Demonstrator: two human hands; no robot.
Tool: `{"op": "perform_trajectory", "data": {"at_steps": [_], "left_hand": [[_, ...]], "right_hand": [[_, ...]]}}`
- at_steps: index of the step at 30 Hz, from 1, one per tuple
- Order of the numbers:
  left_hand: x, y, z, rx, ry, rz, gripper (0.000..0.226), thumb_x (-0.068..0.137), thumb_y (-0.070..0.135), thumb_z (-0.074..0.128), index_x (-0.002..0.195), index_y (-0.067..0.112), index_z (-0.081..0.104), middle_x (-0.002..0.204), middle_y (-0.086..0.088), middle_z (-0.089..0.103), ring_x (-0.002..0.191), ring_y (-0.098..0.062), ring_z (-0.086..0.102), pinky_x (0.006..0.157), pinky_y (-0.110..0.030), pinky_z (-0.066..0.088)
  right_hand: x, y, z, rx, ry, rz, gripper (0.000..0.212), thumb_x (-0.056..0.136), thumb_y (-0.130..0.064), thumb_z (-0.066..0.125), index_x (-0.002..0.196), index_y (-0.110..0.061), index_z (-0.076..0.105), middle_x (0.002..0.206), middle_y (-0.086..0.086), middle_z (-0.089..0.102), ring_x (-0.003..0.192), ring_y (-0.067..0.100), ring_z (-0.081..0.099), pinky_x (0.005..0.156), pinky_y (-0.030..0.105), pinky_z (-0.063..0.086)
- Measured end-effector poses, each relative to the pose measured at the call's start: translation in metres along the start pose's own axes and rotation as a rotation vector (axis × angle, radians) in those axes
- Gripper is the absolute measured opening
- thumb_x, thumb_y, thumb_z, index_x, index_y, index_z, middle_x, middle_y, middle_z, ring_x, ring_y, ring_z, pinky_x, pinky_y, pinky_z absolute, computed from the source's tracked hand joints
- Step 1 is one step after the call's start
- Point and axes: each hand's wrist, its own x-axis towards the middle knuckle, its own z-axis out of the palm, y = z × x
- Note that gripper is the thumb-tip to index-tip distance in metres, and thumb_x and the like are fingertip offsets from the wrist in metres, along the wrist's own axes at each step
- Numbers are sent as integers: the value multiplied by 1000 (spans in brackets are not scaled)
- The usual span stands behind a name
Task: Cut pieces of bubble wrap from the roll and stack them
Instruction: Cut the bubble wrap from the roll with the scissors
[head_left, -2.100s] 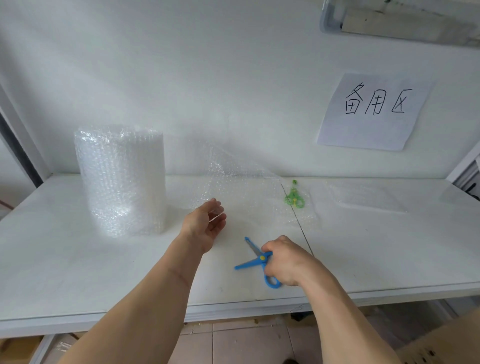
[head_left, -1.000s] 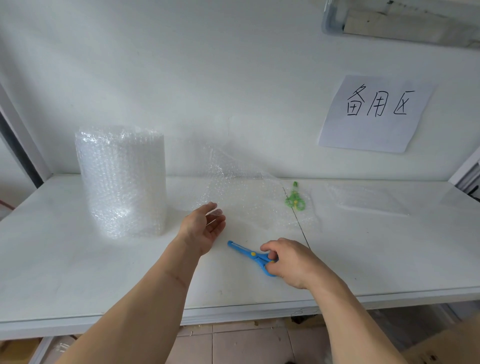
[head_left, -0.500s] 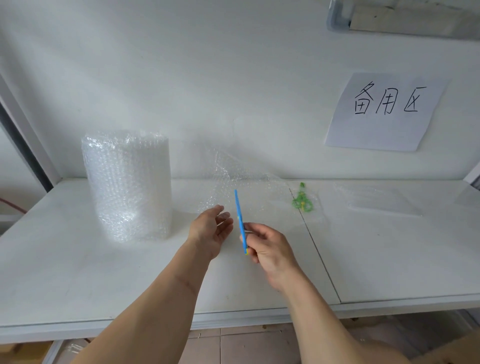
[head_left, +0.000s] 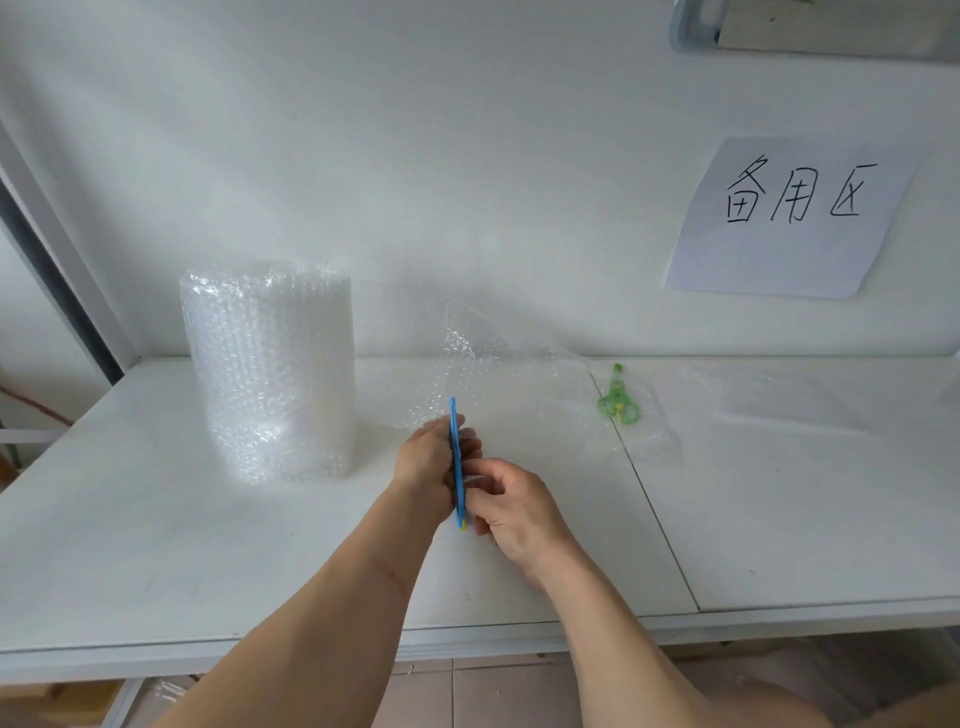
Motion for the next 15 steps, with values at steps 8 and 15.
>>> {"op": "perform_trajectory", "data": {"at_steps": [8, 15], "left_hand": [[-2, 3, -6, 39, -19, -18, 16, 89, 22, 63, 87, 6, 64, 74, -10, 63, 67, -23, 60, 54, -37, 53], [-1, 9, -1, 34, 54, 133, 5, 90, 10, 63, 94, 8, 61, 84, -10, 66, 76, -24, 64, 66, -30, 53]], "right_hand": [[-1, -4, -4, -113, -92, 26, 24, 84, -17, 69, 104, -30, 67, 73, 7, 61, 46, 13, 50, 44, 22, 32], [-12, 1, -16, 174, -15, 85, 26, 88, -20, 67, 113, -18, 64, 87, 11, 75, 39, 13, 47, 41, 21, 35]]}}
